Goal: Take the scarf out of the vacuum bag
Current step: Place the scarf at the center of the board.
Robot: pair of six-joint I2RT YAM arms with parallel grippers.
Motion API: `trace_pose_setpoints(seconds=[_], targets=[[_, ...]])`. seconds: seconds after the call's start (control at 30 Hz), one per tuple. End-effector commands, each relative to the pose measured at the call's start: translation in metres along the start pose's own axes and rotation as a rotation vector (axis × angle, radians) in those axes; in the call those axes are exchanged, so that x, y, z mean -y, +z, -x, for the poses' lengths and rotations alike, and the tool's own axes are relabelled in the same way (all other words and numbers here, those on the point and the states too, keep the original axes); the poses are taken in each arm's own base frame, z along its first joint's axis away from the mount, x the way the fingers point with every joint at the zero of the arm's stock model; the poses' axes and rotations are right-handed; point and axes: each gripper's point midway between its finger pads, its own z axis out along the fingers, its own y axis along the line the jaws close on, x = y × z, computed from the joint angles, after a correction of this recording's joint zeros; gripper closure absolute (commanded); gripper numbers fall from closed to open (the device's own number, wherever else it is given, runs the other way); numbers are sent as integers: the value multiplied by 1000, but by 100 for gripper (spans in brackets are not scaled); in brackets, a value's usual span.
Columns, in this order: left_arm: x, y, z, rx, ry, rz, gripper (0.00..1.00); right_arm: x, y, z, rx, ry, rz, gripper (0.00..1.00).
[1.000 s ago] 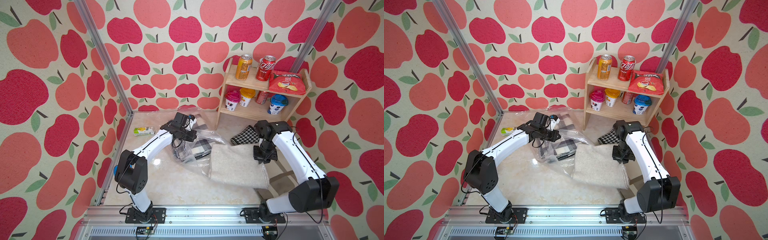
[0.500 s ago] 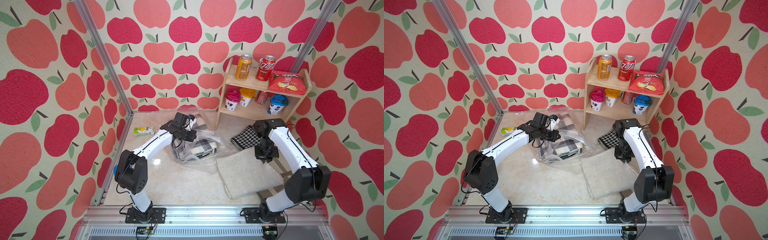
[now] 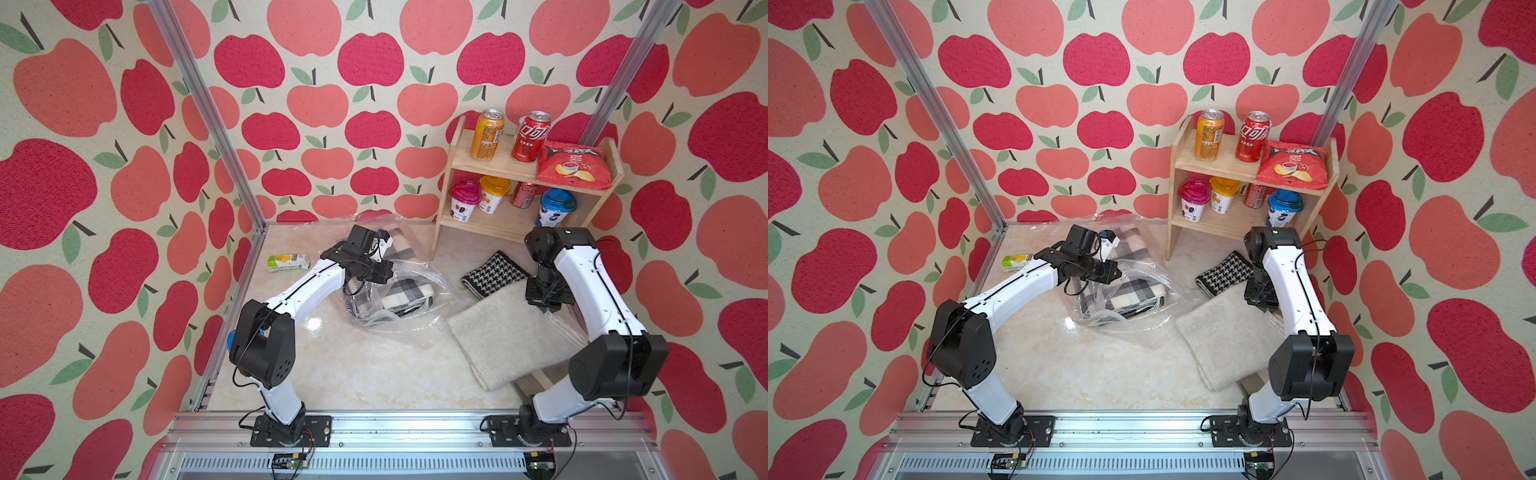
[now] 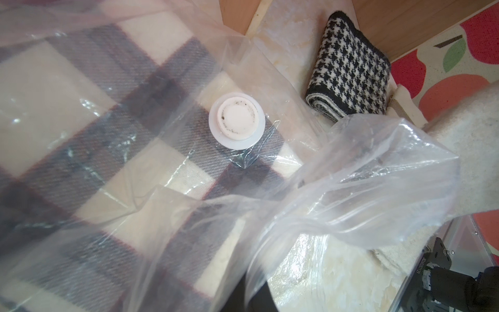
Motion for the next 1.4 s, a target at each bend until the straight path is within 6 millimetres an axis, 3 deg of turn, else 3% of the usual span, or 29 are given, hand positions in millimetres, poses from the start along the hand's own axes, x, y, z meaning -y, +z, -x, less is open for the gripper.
trace_pose_setpoints(seconds=[0.0,0.17,0.37,0.8,1.1,1.37], targets=[[1,0,-3,-8,-1,-11,100,14,-1,-10,-78,-7,-54,100],[0,-1,-4,-6,2,-6,100,10,2,-2,-98,-17,-65,100],[0,-1,-3,-4,1,-10,100,15,-12,16,-11,-20,-71,100],[-5,6,-7,-23,-9,-5,100,38,-24,40,89,-77,-154,100],[-8,11,-9,-34,-19,-9,100,63,-1,47,38,-70,-228,100],[3,13,-9,-38,-18,-61,100,77,24,62,20,-42,-254,100]])
